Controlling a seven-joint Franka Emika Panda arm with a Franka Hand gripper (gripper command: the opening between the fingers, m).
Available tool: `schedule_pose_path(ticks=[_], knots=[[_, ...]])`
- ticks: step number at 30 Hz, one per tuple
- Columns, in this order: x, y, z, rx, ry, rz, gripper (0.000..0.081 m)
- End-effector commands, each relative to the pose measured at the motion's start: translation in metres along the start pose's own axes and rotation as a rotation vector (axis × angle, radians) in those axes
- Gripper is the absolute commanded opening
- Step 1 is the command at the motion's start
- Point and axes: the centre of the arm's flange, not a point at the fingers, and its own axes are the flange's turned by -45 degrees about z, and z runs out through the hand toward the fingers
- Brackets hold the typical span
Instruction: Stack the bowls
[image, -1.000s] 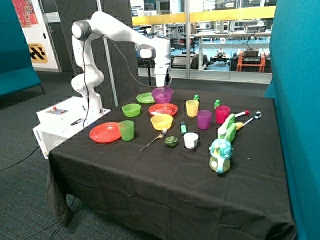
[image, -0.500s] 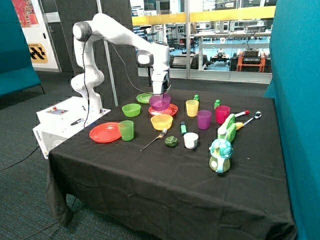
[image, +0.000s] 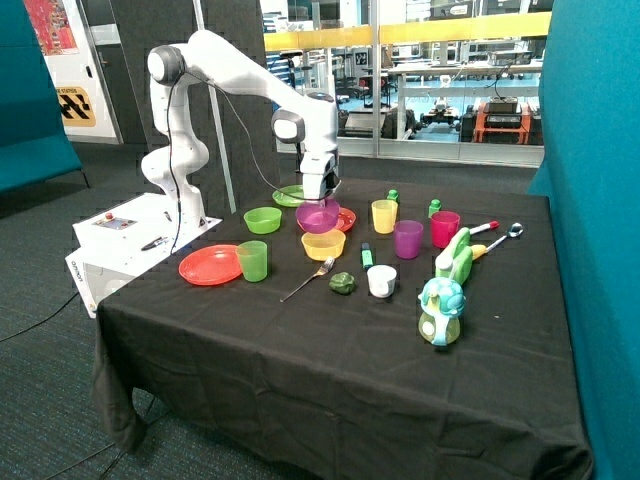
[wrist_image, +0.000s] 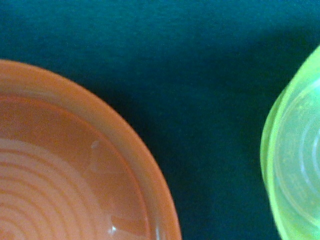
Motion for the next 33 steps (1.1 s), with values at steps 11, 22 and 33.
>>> schedule_pose_path(ticks=[11, 22, 33], knots=[[0.003, 0.009, 0.024, 0.0040, 0.0003, -0.002, 0.0000], [0.014, 0.008, 0.031, 0.0040, 0.0003, -0.015, 0.0000], [0.021, 0.008, 0.041, 0.0040, 0.0003, -0.018, 0.0000]])
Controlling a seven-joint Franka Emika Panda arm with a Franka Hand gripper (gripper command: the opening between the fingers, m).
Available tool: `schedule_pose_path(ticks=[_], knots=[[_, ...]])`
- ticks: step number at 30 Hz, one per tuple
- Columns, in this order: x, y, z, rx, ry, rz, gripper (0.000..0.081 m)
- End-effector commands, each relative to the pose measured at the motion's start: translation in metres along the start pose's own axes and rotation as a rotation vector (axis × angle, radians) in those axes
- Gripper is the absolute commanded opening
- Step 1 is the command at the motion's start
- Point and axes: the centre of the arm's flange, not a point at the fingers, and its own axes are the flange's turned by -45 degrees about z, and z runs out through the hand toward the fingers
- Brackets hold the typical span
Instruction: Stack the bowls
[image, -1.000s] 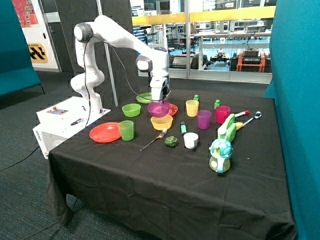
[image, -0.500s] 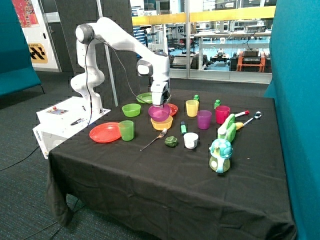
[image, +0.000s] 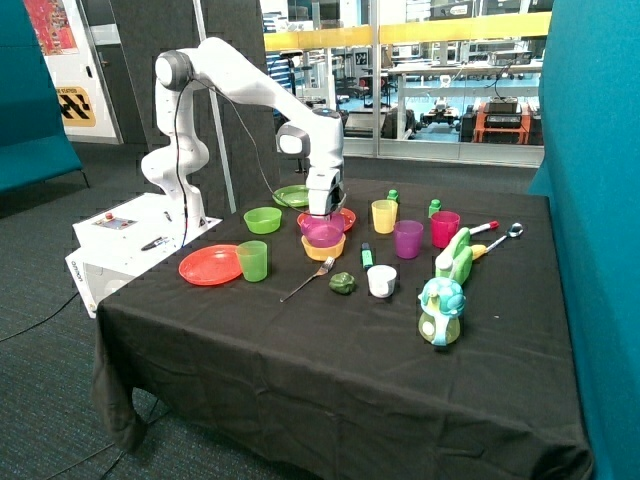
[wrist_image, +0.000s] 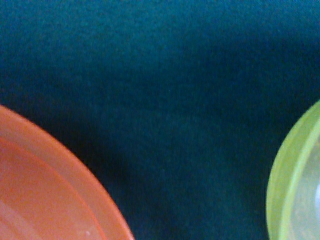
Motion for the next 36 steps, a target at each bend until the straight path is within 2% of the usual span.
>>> schedule_pose_path(ticks=[1, 13, 26, 36], knots=[[0.005, -0.001, 0.008, -0.0003, -0.0014, -0.006, 0.0000], [0.005, -0.009, 0.016, -0.0003, -0.0014, -0.031, 0.0009], [0.001, -0.004, 0.018, -0.0003, -0.0014, -0.038, 0.0258], [-0.003, 0.001, 0.016, -0.0003, -0.0014, -0.039, 0.0362]])
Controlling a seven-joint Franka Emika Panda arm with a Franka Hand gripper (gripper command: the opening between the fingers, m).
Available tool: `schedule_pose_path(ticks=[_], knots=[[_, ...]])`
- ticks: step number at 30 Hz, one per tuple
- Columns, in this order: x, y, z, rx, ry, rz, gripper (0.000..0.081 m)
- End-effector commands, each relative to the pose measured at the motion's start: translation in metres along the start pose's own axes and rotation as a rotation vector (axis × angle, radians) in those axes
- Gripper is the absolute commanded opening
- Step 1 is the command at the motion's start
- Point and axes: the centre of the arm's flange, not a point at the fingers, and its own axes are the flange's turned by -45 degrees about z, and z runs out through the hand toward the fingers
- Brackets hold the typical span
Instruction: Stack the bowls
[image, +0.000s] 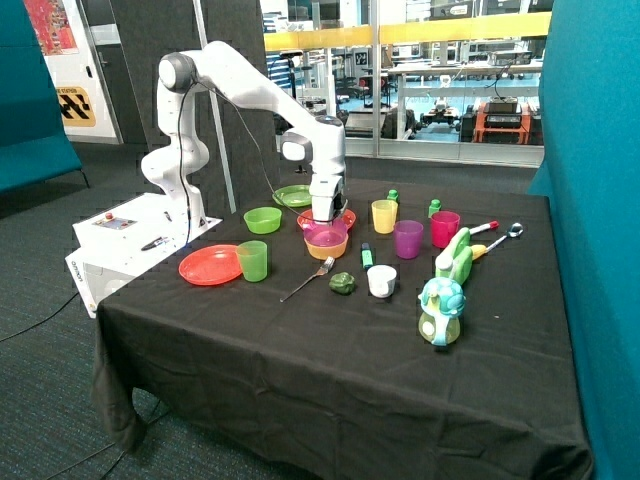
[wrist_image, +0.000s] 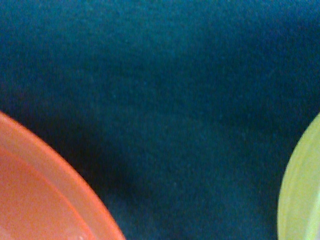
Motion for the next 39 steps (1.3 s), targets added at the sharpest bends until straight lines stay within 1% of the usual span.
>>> schedule_pose_path(ticks=[1, 5, 8, 12, 18, 25, 31, 39], knots=[[-0.005, 0.004, -0.001, -0.0026, 0.0048, -0.004, 0.0368], [-0.006, 0.003, -0.003, -0.0026, 0.0048, -0.012, 0.0429], [-0.006, 0.001, -0.003, -0.0026, 0.0047, -0.017, 0.0455], [-0.005, -0.008, -0.002, -0.0026, 0.0047, -0.035, 0.0533], [-0.004, -0.013, -0.002, -0.0027, 0.0047, -0.042, 0.0565], [-0.006, -0.017, -0.004, -0.0027, 0.0047, -0.051, 0.0551], [-0.015, -0.024, -0.012, -0.0027, 0.0047, -0.073, 0.0520], [-0.030, -0.031, -0.019, -0.0028, 0.0047, -0.089, 0.0509]])
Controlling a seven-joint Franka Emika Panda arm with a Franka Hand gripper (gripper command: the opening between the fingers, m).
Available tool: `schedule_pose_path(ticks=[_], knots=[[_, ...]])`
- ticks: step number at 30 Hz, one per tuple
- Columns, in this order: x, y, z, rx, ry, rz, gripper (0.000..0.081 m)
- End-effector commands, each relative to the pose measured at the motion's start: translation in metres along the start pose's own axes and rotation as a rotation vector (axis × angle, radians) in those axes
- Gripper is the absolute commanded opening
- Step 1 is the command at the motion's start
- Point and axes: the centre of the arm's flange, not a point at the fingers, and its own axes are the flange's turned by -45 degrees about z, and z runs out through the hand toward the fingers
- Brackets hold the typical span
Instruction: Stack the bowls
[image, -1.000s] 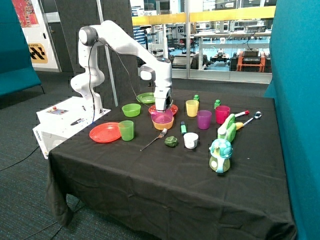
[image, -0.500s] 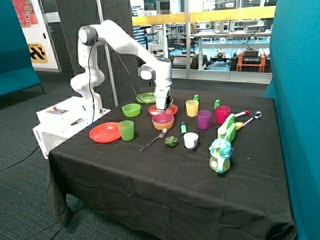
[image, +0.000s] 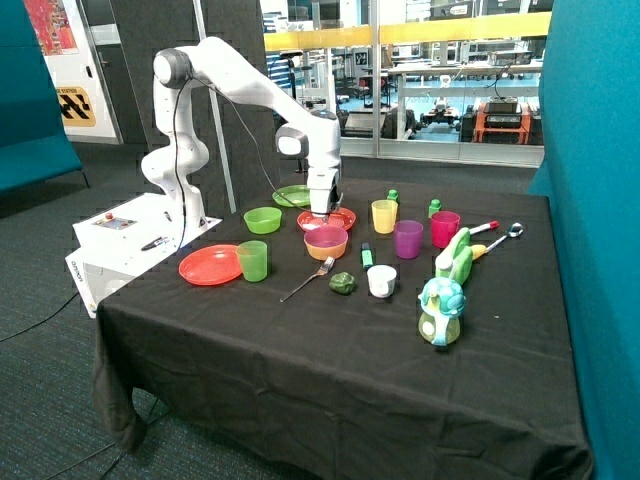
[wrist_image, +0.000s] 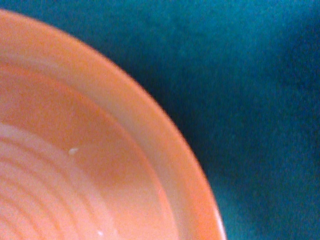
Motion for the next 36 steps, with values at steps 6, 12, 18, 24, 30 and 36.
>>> schedule_pose_path(ticks=[6, 12, 18, 24, 30, 36], knots=[[-0.023, -0.015, -0.015, 0.0008, -0.0032, -0.038, 0.0507], [-0.036, -0.024, -0.022, 0.0008, -0.0032, -0.059, 0.0507], [-0.054, -0.033, -0.028, 0.0009, -0.0032, -0.078, 0.0502], [-0.072, -0.039, -0.033, 0.0009, -0.0032, -0.092, 0.0502], [-0.092, -0.041, -0.038, 0.0009, -0.0032, -0.092, 0.0500], [-0.115, -0.038, -0.039, 0.0009, -0.0032, -0.079, 0.0496]])
